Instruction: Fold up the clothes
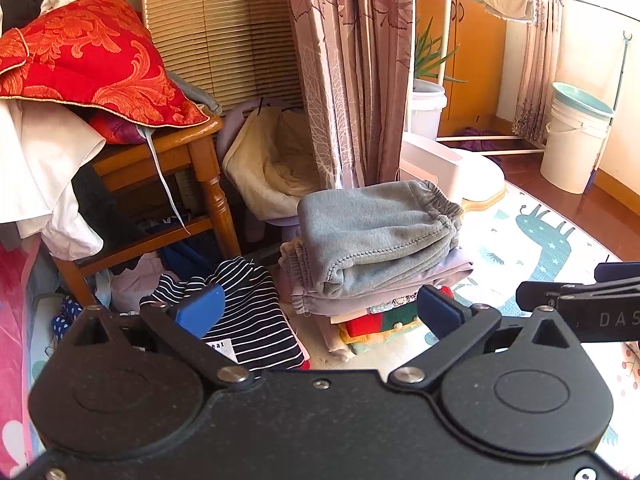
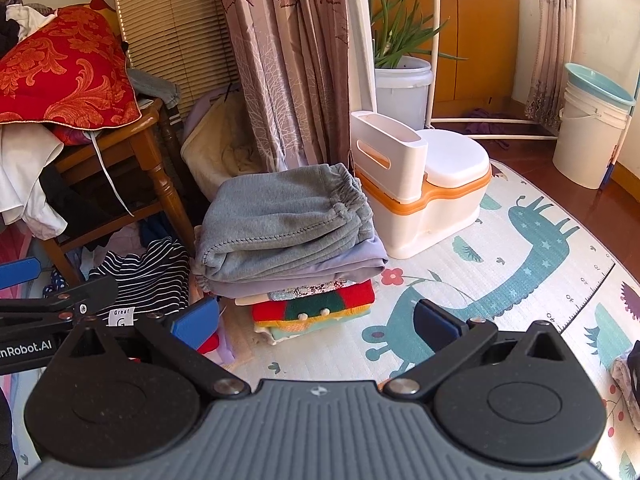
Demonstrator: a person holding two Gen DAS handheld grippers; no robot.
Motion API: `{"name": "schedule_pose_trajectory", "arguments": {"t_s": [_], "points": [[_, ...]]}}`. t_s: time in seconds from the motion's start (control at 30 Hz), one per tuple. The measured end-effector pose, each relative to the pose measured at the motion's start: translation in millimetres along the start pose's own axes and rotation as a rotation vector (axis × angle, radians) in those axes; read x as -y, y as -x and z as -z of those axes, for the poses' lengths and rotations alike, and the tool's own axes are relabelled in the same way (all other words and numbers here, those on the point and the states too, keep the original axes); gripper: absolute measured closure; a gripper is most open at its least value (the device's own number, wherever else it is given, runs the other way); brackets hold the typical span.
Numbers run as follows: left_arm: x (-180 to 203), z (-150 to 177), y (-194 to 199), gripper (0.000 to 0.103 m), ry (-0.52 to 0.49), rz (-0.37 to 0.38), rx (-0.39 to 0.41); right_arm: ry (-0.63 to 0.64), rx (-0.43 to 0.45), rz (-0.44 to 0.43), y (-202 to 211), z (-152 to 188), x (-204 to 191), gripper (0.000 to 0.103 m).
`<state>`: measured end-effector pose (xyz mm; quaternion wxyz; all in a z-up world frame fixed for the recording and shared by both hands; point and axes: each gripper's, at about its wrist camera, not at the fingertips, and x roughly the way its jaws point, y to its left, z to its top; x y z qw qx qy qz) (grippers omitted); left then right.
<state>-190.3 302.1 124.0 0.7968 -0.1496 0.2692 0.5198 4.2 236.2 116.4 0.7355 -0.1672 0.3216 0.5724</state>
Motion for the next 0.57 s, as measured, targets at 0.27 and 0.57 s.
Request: {"name": "schedule_pose_trajectory", "arguments": {"t_s": [0.27, 0.57], "points": [[-1.8, 0.4, -1.6, 0.0, 0.002, 0.006, -0.006, 0.004, -0.01, -0.003, -3.6, 1.0, -1.0, 0.0], [-4.8, 1.8, -3.8, 0.0, 0.017, -0.015, 0.004, 0.011, -0.016, -0.003, -4.5, 1.7, -3.2, 0.0]]}}
